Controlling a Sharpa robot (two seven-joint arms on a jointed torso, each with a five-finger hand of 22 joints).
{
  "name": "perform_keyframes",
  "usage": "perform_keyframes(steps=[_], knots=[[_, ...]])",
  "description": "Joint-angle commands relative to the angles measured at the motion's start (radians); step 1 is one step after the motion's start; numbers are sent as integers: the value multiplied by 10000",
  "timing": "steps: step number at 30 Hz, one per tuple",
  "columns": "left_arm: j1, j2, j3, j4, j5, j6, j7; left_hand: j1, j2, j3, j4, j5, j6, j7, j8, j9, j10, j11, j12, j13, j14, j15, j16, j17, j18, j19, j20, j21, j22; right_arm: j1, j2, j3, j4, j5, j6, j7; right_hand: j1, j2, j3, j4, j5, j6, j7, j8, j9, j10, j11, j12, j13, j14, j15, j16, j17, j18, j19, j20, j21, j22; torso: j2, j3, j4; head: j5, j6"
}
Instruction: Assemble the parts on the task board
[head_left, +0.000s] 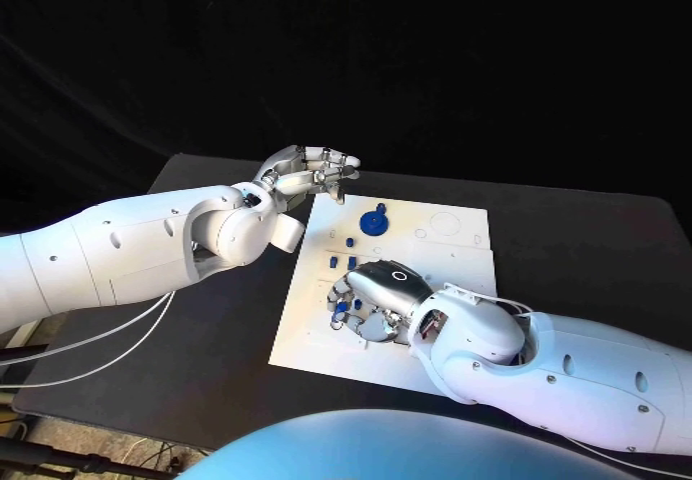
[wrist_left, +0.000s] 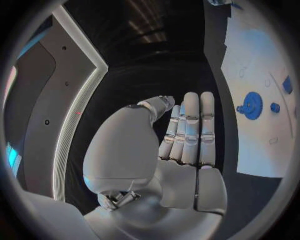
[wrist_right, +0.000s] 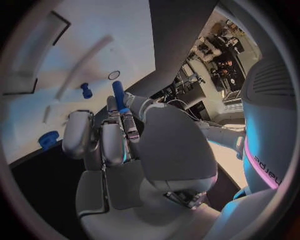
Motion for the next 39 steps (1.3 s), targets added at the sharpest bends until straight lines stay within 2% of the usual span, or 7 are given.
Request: perform_keyframes(steps=[1,7,11,30,37,39], knots=[[6,10,6,29,-24,161,53,0,98,28,-29,60,-44,135,-51,-16,-75,-22,-8,-16,-53,-19,-48,-12,61,-38,65,-58,-14,-141,109,-10,-163,-76,-4,299,51,1,657,-694,42,-50,60,-61,-13,704,-668,-53,31,130,-49,60,4,-173,44,14,25,1010,2,11,3,43,1],[7,9,6,27,-24,172,52,8,95,34,-50,57,-53,139,-54,-19,-89,-19,-2,-20,-57,-18,-45,-13,62,-40,66,-53,-10,-284,242,-18,-367,-75,43,363,51,7,679,-713,43,-54,64,-65,-17,703,-664,-62,37,128,-46,56,-4,-173,41,16,25,1015,4,22,8,60,1],[7,10,6,28,-24,179,49,8,95,34,-50,57,-53,139,-54,-19,-89,-19,-2,-20,-57,-18,-45,-13,62,-40,66,-53,-10,-316,273,-19,-490,-71,86,365,38,-4,694,-737,41,-59,72,-69,-21,701,-657,-73,47,130,-41,62,5,-177,48,19,51,1032,3,12,2,87,1],[6,-21,6,22,-24,187,20,8,95,34,-50,57,-53,139,-54,-19,-89,-19,-2,-20,-57,-18,-45,-13,62,-40,66,-53,-10,-333,91,-19,-534,-206,381,260,23,-11,710,-764,53,-54,75,-67,-24,708,-655,-81,60,128,-37,57,-5,-179,50,23,67,1046,7,16,0,116,1],[6,-19,6,26,-25,186,10,8,95,34,-50,57,-53,139,-54,-19,-89,-19,-2,-20,-57,-18,-45,-13,62,-40,66,-53,-10,-328,200,-19,-527,-165,494,300,-201,-122,602,-803,59,-117,110,-102,-52,619,-623,-179,106,119,-3,56,-6,-163,-8,57,-14,1049,6,12,-6,79,1],[6,-15,6,25,-25,186,7,-3,96,34,-61,53,-59,146,-54,-21,-101,-12,7,-23,-62,-13,-41,-15,61,-44,69,-47,-6,-321,251,-19,-549,-155,518,298,-349,-171,493,-792,249,-188,129,-141,-75,539,-598,-254,127,120,23,72,18,-159,-31,83,-38,1058,-3,6,4,56,1]])
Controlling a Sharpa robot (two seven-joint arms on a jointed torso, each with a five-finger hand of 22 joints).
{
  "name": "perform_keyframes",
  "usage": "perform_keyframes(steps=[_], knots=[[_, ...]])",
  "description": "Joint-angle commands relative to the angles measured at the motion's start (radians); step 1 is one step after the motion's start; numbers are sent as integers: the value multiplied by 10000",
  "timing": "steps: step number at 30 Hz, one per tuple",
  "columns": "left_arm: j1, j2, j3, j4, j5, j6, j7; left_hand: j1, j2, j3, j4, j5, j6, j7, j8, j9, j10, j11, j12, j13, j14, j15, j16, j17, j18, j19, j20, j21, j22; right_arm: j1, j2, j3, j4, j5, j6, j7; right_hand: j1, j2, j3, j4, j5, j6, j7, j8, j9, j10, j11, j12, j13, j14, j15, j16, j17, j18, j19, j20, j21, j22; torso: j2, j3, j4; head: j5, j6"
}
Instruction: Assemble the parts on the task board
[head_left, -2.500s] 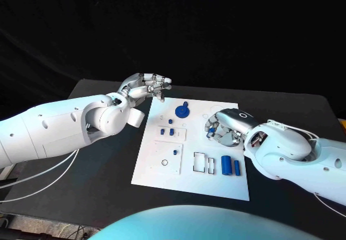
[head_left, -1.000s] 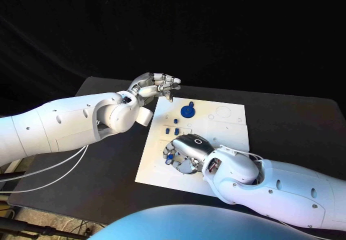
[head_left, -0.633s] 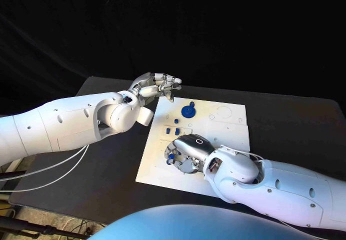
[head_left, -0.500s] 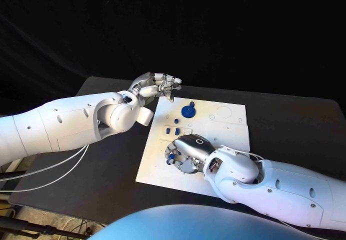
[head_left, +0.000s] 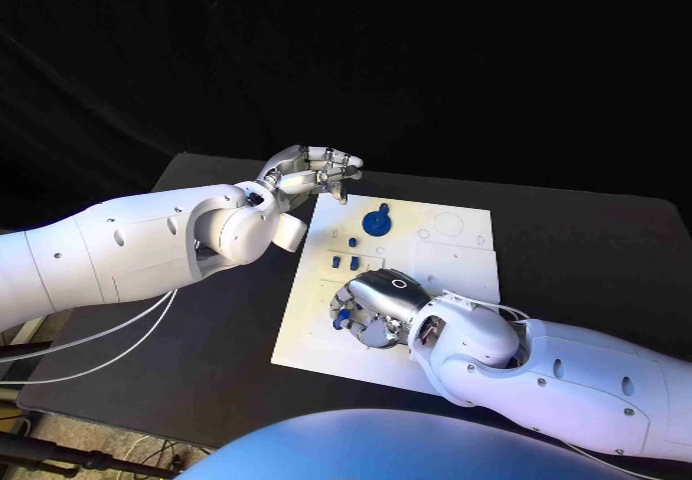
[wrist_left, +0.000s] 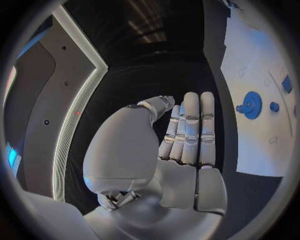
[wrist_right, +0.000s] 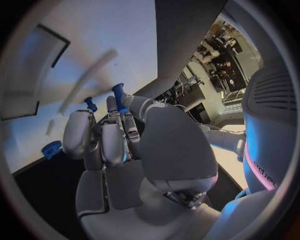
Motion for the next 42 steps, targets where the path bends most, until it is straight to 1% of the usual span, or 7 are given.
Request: perform_keyframes(steps=[1,16,22,30,35,38,42], knots=[[5,16,6,24,-24,158,37,-3,96,16,-42,54,-59,146,-54,-12,-66,24,7,-14,-62,-12,-41,-15,61,-10,34,-47,-6,-8,80,-16,-45,-108,360,-53,-274,-74,-6,-109,213,-60,56,-55,-39,484,-622,-95,59,120,29,75,26,-156,-41,91,-54,1055,-8,-8,7,-44,1],[5,6,6,14,-24,161,52,-3,96,16,-42,54,-59,146,-54,-12,-66,24,7,-14,-62,-12,-41,-15,61,-10,34,-47,-6,12,207,-25,-118,-146,195,-212,-846,-439,-558,84,447,-487,127,-296,-217,-521,-399,-468,5,81,217,99,22,-102,-194,261,-411,978,-12,-6,7,-50,1],[5,-8,6,-8,-24,150,52,-3,96,16,-42,54,-59,146,-54,-12,-66,24,7,-14,-62,-12,-41,-15,61,-10,34,-47,-6,11,169,-27,-63,-73,43,-113,-1119,-698,-845,232,819,-683,169,-410,-311,-1110,-299,-429,-27,-16,312,30,-125,-51,-324,355,-718,884,-4,-2,4,-50,1],[5,-6,6,-9,-24,155,41,-3,96,16,-42,54,-59,146,-54,-12,-66,24,7,-14,-62,-12,-41,-15,61,-10,34,-47,-6,9,-6,-27,66,-40,-378,22,-1119,-892,-1521,384,886,-1403,176,-816,-534,-2550,-149,-55,-73,-441,450,-348,-799,196,-960,492,-2221,338,-8,0,5,-71,1],[5,-17,6,-17,-24,146,38,-11,97,17,-54,53,-64,149,-53,-15,-77,27,17,-17,-68,-9,-38,-17,61,-15,38,-43,-3,28,-330,-23,250,102,-736,215,-874,-760,-2579,619,690,-1847,93,-991,-602,-3627,9,553,-38,-925,588,-851,-1621,427,-1551,631,-3778,-310,-16,-2,2,-76,1],[5,-22,6,-19,-24,145,38,-11,97,17,-54,53,-64,149,-53,-15,-77,27,17,-17,-68,-9,-38,-17,61,-15,38,-43,-3,77,-549,-15,377,217,-946,331,-612,-580,-3281,810,717,-1928,83,-1004,-614,-3937,16,1049,17,-1000,597,-966,-1828,464,-1569,645,-4111,-489,-14,-4,-5,-93,1],[5,-31,6,-14,-24,148,40,-11,97,17,-54,53,-64,149,-53,-15,-77,27,17,-17,-68,-9,-38,-17,61,-15,38,-43,-3,201,-1016,16,618,705,-1502,584,-471,-418,-3674,1005,737,-1968,108,-1034,-635,-3964,-29,1468,61,-940,563,-947,-1835,452,-1443,618,-4073,-500,-10,-4,-9,-171,1]])
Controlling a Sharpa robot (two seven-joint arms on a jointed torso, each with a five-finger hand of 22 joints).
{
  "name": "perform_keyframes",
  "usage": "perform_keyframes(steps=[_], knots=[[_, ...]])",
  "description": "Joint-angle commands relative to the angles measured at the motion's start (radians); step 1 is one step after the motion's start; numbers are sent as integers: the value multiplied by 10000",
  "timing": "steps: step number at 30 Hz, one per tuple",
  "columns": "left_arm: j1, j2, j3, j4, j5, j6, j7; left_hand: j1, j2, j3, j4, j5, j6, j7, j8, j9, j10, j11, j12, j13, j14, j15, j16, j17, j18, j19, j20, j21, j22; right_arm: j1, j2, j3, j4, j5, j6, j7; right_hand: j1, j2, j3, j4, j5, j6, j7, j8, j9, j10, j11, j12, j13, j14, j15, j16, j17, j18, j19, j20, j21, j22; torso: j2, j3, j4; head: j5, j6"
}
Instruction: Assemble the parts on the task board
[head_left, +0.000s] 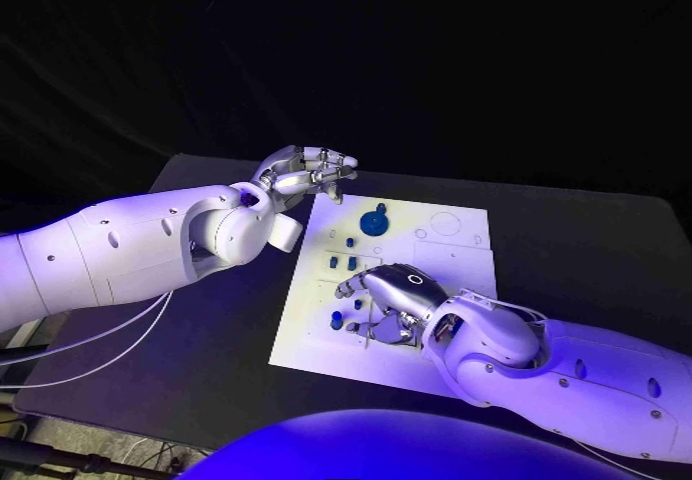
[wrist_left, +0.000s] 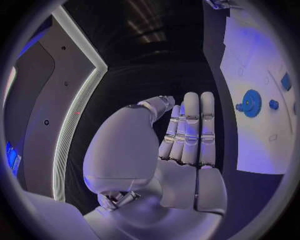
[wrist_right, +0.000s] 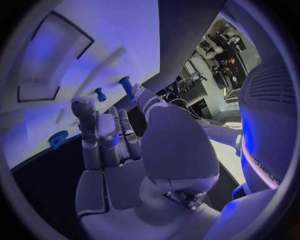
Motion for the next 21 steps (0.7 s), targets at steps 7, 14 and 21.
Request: perform_keyframes(steps=[7,14,21], knots=[[5,-62,4,66,-23,146,66,-12,93,7,-51,51,-67,151,-53,-16,-46,-8,20,-10,-70,-8,-37,-10,61,-17,39,-41,-2,645,-1558,60,431,2932,-1679,744,136,331,-309,681,264,84,410,-51,-87,1413,-170,1100,16,765,-195,542,944,-185,1069,-240,1715,652,-15,-15,-51,-506,1],[5,-98,-11,76,-23,142,88,-18,88,3,-51,50,-69,152,-54,-17,-48,-7,21,-10,-71,-7,-36,-10,60,-18,40,-41,-2,1136,-3222,73,875,5140,-1068,525,113,120,-301,1249,216,1062,-86,731,106,4097,-792,2513,891,1265,-670,1562,2536,-557,1937,-601,4126,1708,-71,-9,-175,-959,1],[4,-79,-40,66,-23,145,86,-24,67,-6,-64,48,-75,151,-54,-19,-56,-6,25,-13,-75,-5,-35,-11,60,-22,42,-40,-1,1153,-4335,-7,1329,5614,-743,49,80,111,-675,2006,245,912,-215,1601,340,5043,-903,8623,8357,1521,-759,2362,3900,-805,2313,-724,5528,2416,-135,3,-298,-1304,13]])
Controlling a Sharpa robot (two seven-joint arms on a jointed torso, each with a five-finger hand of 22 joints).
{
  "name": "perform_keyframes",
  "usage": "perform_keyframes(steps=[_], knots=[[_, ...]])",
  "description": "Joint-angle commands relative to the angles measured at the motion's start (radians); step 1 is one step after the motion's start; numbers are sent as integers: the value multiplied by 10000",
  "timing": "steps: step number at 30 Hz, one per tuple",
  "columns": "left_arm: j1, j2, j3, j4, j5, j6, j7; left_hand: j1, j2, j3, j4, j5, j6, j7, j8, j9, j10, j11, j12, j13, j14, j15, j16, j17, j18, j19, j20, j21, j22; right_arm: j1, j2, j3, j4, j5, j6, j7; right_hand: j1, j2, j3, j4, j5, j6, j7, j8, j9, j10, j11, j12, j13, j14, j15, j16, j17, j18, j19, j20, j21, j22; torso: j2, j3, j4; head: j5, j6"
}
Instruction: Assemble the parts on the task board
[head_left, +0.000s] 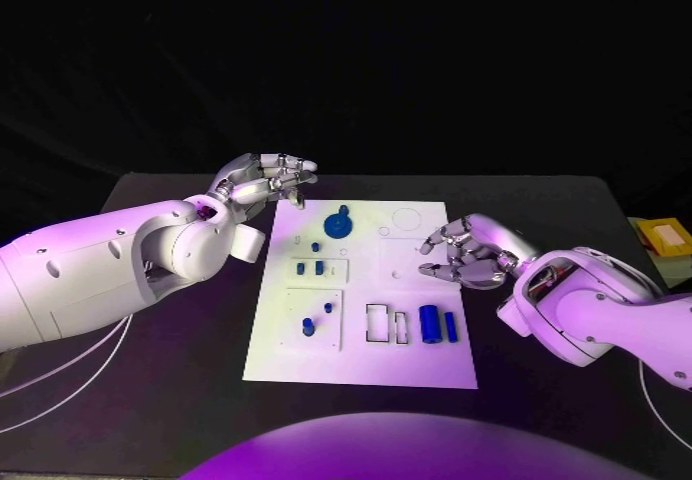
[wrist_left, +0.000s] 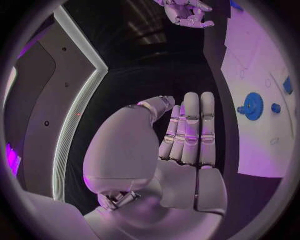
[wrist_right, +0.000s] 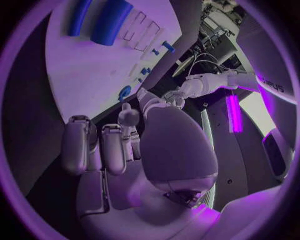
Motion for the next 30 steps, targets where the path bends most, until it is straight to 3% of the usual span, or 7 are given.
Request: perform_keyframes(steps=[1,8,15,18,19,24,30], knots=[[5,33,-7,15,-17,156,84,-24,67,-6,-64,48,-75,151,-54,-10,-57,-6,25,-14,-75,-5,-35,-12,60,-22,42,-40,0,-72,-341,-41,230,675,322,-438,-68,85,-85,134,76,-147,37,187,47,368,38,1120,1644,593,-32,192,351,-151,209,31,284,1933,-55,8,-99,-194,2],[5,39,-20,26,45,215,105,-26,62,-8,-67,47,-76,151,-54,-11,-59,-5,27,-15,-77,-5,-35,-13,60,-23,42,-39,0,-421,-750,-115,608,-163,344,-1188,-413,126,-417,176,656,-452,75,338,40,680,90,1801,2815,673,13,443,838,-244,370,72,794,2076,-92,-21,-165,-248,-14],[5,31,-25,55,55,233,113,-26,62,-8,-67,47,-76,151,-54,-11,-59,-5,27,-15,-77,-5,-35,-13,60,-23,42,-39,0,-658,-788,-148,825,-887,475,-1911,-813,224,-735,202,555,-445,69,257,-92,645,93,1688,2780,692,22,506,938,-307,490,88,1136,2161,-90,-44,-112,-360,-14],[5,5,-27,69,55,227,114,-26,62,-8,-67,47,-76,151,-54,-11,-59,-5,27,-15,-77,-5,-35,-13,60,-23,42,-39,0,-755,-773,-158,915,-1272,626,-2198,-1023,269,-941,204,551,-312,31,276,-148,734,62,1702,2899,709,-1,552,1033,-344,556,74,1331,2210,-87,-53,-120,-361,-14],[5,-5,-28,74,55,223,114,-26,62,-8,-67,47,-76,151,-54,-11,-59,-5,27,-15,-77,-5,-35,-13,60,-23,42,-39,0,-782,-757,-160,937,-1355,678,-2268,-1119,294,-1029,210,521,-290,24,270,-174,787,54,1731,2982,721,-6,577,1088,-356,578,69,1396,2227,-76,-35,-143,-340,-14],[6,-47,-29,103,54,213,113,-26,62,-8,-67,47,-76,151,-54,-11,-59,-5,27,-15,-77,-5,-35,-13,60,-23,42,-39,0,-909,-662,-166,985,-1675,864,-2542,-1385,424,-1277,212,429,-209,1,267,-244,874,39,1756,3125,739,-18,623,1179,-393,641,58,1585,2275,-68,-27,-163,-307,-14],[6,-73,-30,125,51,212,110,-26,62,-8,-67,47,-76,151,-54,-11,-59,-5,27,-15,-77,-5,-35,-13,60,-23,42,-39,0,-1075,-544,-169,998,-2084,1069,-2889,-1679,544,-1646,211,238,-66,-37,302,-317,953,10,1763,3269,758,-38,673,1281,-428,701,43,1770,2322,-72,-19,-150,-306,-14]])
